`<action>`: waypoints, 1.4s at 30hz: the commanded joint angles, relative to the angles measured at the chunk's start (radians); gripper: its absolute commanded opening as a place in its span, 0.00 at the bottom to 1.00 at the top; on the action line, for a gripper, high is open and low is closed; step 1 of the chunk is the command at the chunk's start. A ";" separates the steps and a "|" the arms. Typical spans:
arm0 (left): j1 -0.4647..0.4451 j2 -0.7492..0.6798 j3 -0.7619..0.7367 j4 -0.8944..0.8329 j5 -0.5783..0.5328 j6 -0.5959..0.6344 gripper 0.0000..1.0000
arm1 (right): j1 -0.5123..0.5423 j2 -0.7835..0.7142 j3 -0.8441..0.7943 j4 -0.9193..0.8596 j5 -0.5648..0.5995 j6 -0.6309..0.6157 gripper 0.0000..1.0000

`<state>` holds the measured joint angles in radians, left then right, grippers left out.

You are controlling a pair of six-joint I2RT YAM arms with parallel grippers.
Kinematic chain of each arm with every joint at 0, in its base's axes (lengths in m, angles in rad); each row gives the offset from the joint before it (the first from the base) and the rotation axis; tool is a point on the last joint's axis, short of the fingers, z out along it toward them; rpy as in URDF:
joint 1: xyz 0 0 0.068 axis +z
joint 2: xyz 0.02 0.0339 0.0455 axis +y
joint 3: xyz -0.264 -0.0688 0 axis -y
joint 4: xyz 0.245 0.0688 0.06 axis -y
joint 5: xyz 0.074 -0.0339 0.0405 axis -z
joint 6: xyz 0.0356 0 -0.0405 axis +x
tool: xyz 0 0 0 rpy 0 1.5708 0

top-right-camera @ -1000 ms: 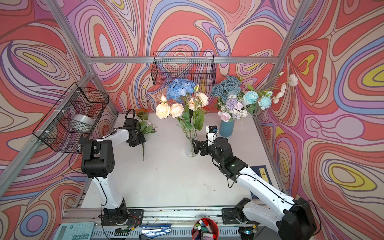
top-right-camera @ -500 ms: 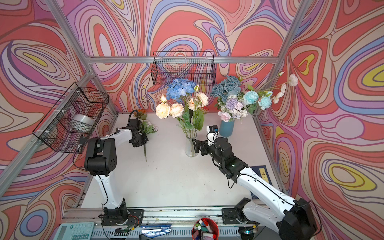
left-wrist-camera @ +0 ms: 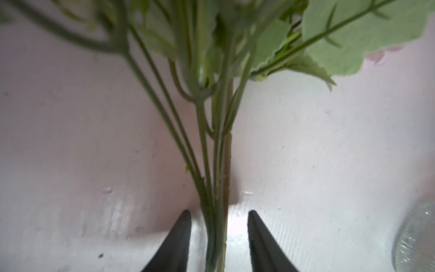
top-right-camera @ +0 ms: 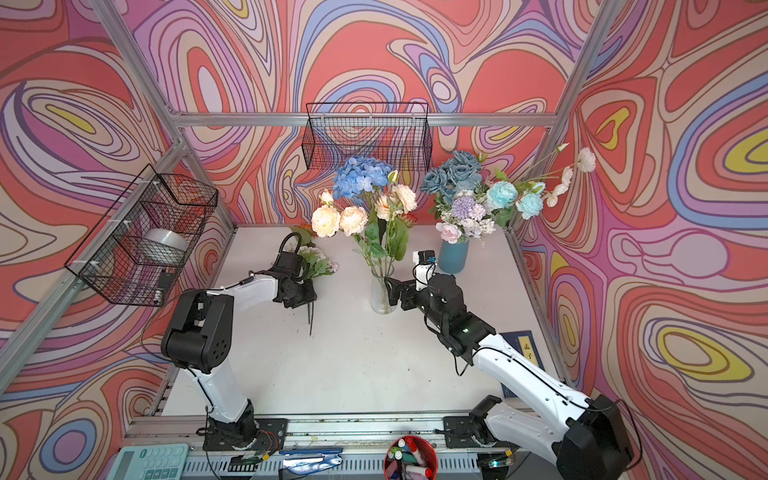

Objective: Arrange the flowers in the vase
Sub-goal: 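Lift the greenery bunch with the left gripper and carry it toward the glass vase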

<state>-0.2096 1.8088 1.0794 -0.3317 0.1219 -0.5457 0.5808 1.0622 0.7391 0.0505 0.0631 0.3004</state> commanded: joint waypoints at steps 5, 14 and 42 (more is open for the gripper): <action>0.006 -0.143 -0.005 -0.079 -0.085 0.009 0.47 | -0.006 -0.023 0.005 -0.003 0.008 -0.004 0.98; 0.013 -0.063 0.031 -0.057 -0.094 0.015 0.37 | -0.005 -0.049 0.007 -0.010 0.004 -0.004 0.99; 0.015 -0.069 -0.041 0.054 -0.094 0.021 0.00 | -0.006 -0.074 0.023 -0.038 -0.008 0.005 0.98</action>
<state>-0.1982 1.8027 1.0691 -0.3027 0.0666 -0.5312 0.5808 1.0004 0.7395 0.0284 0.0624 0.3016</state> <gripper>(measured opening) 0.079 0.985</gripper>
